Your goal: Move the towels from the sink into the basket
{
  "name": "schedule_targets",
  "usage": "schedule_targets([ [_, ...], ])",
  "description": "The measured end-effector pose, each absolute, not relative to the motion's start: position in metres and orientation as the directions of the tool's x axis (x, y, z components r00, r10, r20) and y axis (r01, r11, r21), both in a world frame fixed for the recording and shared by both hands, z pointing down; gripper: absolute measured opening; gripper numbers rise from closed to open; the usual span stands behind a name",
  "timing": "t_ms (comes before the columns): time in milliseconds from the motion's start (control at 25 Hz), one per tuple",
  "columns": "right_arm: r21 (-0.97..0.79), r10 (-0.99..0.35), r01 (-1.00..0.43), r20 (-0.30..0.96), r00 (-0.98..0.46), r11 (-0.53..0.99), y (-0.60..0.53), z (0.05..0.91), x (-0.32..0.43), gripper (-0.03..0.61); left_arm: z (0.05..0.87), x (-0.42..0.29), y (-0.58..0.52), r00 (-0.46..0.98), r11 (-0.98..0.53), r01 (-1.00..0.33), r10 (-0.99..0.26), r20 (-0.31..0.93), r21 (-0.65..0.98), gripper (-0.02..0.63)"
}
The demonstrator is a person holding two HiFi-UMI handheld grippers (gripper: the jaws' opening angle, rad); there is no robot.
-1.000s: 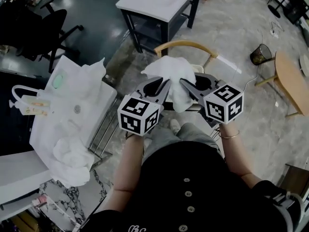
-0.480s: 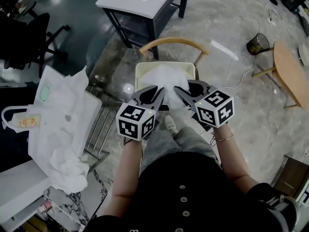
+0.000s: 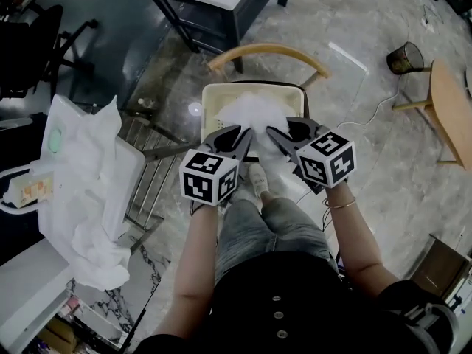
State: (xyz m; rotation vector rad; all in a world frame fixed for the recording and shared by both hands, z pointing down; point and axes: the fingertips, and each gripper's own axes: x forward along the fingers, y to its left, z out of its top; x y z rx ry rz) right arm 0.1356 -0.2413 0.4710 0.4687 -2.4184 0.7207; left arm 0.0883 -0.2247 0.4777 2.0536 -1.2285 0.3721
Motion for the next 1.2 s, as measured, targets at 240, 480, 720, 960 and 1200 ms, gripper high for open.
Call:
schedule_targets([
  [240, -0.389, -0.131, -0.458, 0.631, -0.765, 0.799, -0.258, 0.506, 0.127, 0.087, 0.511, 0.08, -0.24, 0.488, -0.272, -0.867, -0.632, 0.602, 0.418, 0.051],
  [480, -0.384, -0.108, -0.446, 0.648, -0.754, 0.809, -0.263, 0.532, 0.121, 0.099, 0.536, 0.075, -0.245, 0.469, -0.27, -0.881, -0.613, 0.636, 0.389, 0.051],
  [720, -0.419, -0.095, -0.458, 0.648, -0.756, 0.784, -0.263, 0.553, 0.122, 0.11, 0.557, 0.075, -0.246, 0.44, -0.285, -0.898, -0.579, 0.687, 0.335, 0.051],
  [960, -0.415, -0.099, -0.496, 0.683, -0.723, 0.763, -0.265, 0.569, 0.125, 0.197, 0.568, 0.073, -0.246, 0.391, -0.243, -0.92, -0.571, 0.722, 0.306, 0.086],
  [1200, -0.362, -0.148, -0.528, 0.702, -0.696, 0.768, -0.272, 0.568, 0.133, 0.274, 0.561, 0.062, -0.245, 0.354, -0.186, -0.933, -0.627, 0.694, 0.307, 0.175],
])
